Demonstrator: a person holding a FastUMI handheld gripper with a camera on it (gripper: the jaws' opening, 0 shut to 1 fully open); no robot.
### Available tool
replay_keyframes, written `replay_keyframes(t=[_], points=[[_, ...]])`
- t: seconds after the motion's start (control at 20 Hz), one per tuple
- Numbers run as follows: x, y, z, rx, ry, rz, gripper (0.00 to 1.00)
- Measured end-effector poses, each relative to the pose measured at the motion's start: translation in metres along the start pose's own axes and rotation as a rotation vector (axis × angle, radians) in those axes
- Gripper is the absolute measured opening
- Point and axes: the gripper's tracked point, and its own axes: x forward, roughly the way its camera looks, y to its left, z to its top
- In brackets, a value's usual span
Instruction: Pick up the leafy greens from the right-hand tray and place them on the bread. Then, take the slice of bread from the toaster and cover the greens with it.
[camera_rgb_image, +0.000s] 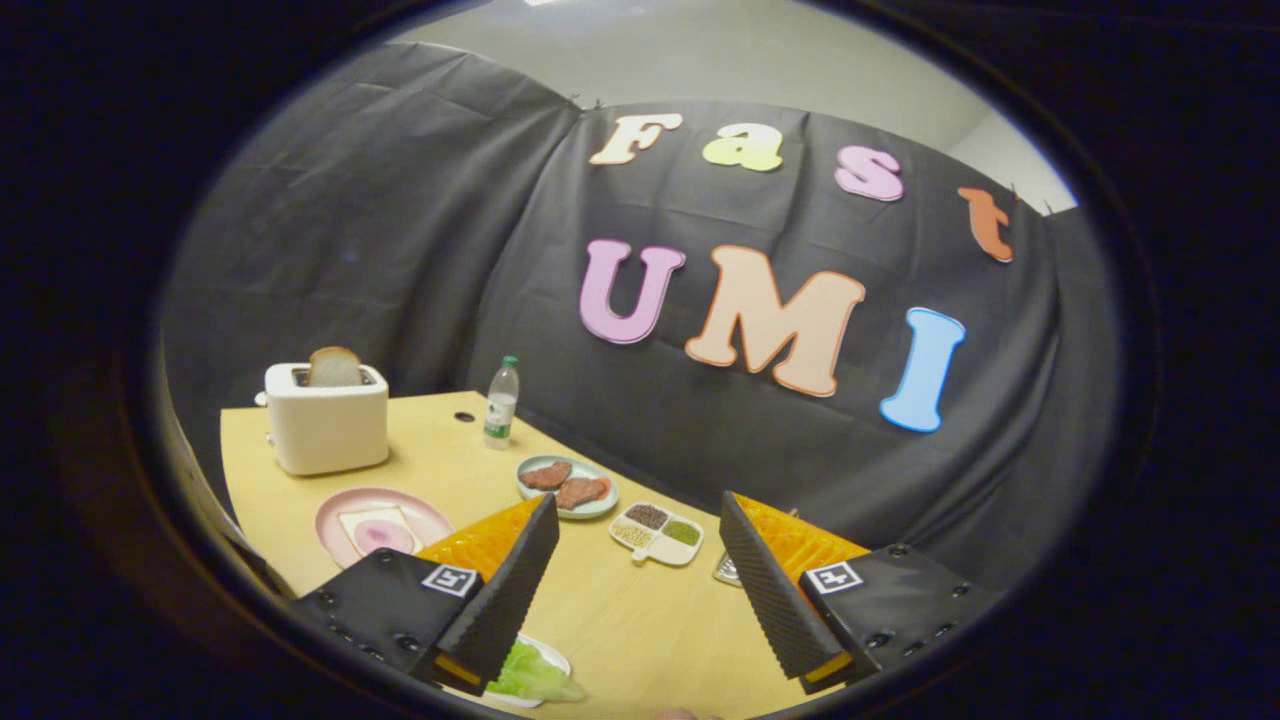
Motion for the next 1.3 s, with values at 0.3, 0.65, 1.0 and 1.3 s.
replay_keyframes(t=[0.3,0.65,1.0,1.3], points=[[0.007,0.040,-0.053,-0.092,0.148,0.231,0.99],[0.004,0.081,-0.117,-0.186,0.315,0.452,0.99],[-0.003,0.105,-0.172,-0.278,0.454,0.587,0.99],[-0.013,0.124,-0.223,-0.299,0.620,0.696,0.99]])
